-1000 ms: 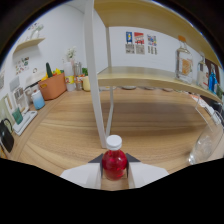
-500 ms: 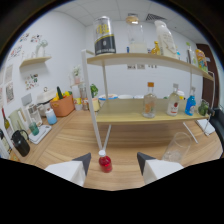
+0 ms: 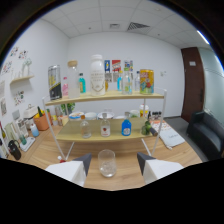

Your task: Make me a cup of Vodka Sunrise.

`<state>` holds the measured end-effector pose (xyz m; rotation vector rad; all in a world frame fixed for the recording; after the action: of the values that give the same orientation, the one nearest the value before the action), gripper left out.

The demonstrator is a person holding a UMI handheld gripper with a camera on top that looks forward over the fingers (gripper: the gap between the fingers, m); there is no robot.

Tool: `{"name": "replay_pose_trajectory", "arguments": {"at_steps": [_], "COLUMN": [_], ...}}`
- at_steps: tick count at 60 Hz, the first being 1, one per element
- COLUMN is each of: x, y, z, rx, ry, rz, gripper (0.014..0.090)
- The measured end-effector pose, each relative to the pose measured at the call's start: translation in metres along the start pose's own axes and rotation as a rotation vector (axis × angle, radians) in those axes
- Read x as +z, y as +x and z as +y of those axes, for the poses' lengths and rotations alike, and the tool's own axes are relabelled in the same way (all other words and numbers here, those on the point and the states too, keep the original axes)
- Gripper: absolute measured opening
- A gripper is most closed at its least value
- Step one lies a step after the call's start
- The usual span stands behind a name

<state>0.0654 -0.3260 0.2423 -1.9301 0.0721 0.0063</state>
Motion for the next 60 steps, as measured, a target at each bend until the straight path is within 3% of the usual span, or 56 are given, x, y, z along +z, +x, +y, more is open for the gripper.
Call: {"name": "replay_pose_trajectory", "arguments": {"at_steps": [19,32,41,46,60], "x": [0.056,0.124,0.154,0.165,0.155], "y": [0.097,0.121,0.12,0.122,0.123], "z": [-0.177,-0.218,-0.22,-0.215,-0.218], "rx": [0.007,-0.015,-0.019,-0.02,-0.034], "ry": [0.235,0.262,0.223,0.211,0.224], "rz": [-0.003,-0.038,-0.064,-0.068,-0.066], "gripper": [0.0855,0.0836,0.0713,0.0547,0.0512]}}
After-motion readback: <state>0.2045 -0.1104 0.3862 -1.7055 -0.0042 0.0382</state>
